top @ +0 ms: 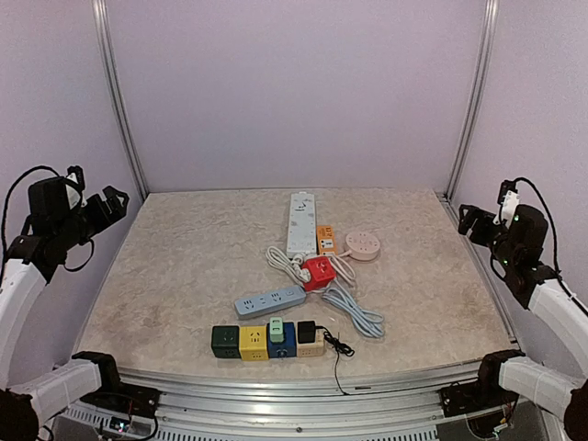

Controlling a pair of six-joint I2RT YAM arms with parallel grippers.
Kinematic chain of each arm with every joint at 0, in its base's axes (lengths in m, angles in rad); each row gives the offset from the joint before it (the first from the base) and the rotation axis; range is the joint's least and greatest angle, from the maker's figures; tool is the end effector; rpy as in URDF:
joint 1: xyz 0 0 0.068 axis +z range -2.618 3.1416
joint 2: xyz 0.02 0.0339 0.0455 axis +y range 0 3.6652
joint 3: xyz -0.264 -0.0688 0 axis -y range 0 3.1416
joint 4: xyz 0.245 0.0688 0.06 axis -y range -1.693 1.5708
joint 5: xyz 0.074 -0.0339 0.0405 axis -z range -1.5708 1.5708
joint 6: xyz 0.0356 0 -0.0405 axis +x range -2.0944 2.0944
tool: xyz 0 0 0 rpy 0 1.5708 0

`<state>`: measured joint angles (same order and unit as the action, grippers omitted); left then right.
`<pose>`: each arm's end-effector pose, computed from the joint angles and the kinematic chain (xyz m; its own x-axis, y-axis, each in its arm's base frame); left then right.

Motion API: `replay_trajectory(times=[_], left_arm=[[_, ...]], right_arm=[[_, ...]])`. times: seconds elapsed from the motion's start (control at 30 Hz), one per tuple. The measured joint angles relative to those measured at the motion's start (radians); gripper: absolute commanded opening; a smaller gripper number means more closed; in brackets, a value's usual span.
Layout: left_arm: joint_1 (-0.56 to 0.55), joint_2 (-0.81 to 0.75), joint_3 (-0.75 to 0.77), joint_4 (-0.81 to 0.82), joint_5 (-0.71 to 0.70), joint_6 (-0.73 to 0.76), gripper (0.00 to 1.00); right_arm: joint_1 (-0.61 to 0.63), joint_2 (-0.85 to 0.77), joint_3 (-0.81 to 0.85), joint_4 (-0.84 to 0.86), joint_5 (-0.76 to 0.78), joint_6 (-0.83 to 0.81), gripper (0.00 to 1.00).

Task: Pull the plug off the socket

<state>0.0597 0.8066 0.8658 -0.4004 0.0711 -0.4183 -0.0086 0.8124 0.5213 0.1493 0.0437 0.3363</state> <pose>0.1814 0.0083 0.3418 -0.3082 -0.4243 -0.8514 -0.1290 0.9054 -0.4045 0.1988 -0.0033 0.2768 -0.1163 0.3307 -0.9365 0.0956 0.9423 0.3209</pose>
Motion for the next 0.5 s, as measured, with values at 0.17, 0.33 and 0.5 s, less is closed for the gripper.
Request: replay_trajectory(times=[0.17, 0.33, 0.5], left_arm=[[0.0, 0.011, 0.0, -0.013, 0.022, 0.0, 0.99], [0.0, 0.006, 0.0, -0.023, 0.043, -0.015, 0.99], [0.0, -0.045, -0.042, -0.008, 0.137, -0.057, 0.99]], right_arm=[[0.0, 0.009, -0.001, -0.002, -0.003, 0.003, 1.0], [0.0, 0.009, 0.0, -0.003, -0.029, -0.006, 1.0], [0.017, 0.009, 0.023, -0.044, -0.126, -0.082, 0.92]])
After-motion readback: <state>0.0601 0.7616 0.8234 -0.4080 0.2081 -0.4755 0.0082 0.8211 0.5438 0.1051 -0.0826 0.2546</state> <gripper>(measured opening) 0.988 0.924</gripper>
